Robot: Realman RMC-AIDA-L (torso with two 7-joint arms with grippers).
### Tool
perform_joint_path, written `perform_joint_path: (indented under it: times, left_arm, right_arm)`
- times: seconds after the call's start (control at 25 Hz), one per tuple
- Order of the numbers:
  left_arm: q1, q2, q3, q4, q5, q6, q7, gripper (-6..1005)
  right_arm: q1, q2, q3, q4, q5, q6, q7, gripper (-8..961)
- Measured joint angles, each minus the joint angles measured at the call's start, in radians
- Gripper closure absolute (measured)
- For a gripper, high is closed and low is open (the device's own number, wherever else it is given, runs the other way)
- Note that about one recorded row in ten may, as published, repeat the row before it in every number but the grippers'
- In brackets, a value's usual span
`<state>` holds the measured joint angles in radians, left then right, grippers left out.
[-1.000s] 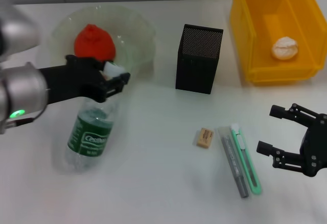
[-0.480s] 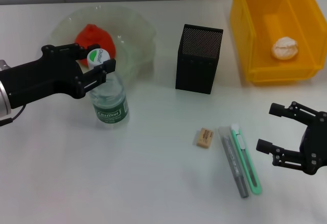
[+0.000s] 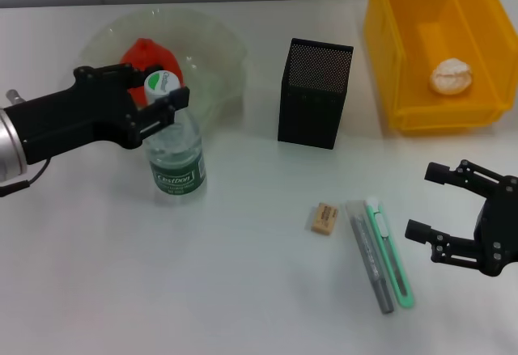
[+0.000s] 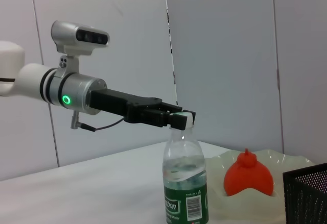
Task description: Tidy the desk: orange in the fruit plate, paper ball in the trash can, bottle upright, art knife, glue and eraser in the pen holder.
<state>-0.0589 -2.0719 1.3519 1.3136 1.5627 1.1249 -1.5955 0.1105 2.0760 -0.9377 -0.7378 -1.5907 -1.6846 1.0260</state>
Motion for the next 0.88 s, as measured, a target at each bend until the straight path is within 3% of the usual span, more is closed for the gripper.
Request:
perform_joint_path:
  times: [0.28,0.48,0.68,0.72,0.76,0.88]
  left_arm:
    - [-0.021,0.002,-0.030,-0.011,-0.020,0.026,0.022,406]
    - [-0.013,0.002,-0.100,0.039,-0.046,0.100,0.057,300]
    - [0.003,0.003,-0.155,0.028,-0.123,0.272,0.129,215]
    - [0.005,0.003,-0.158,-0.015,-0.131,0.354,0.191,214]
    - [0.005,0.003,-0.158,-0.015,-0.131,0.354,0.191,213]
    - [-0.001,0.002,-0.152,-0.118,-0.131,0.444,0.303,210]
  right_arm:
    - [-0.003,-0.002,0.003,-0.022,0.000,-0.006,0.022,118]
    - [-0.012,0.003,0.041,-0.105,0.000,-0.047,0.096,118]
    - [-0.016,0.005,0.087,-0.310,-0.011,-0.084,0.400,119]
    - [-0.011,0.005,0.088,-0.430,-0.056,-0.083,0.576,119]
    - [-0.011,0.005,0.088,-0.430,-0.056,-0.083,0.576,119]
    - [0.025,0.008,0.067,-0.666,-0.219,-0.091,0.863,119]
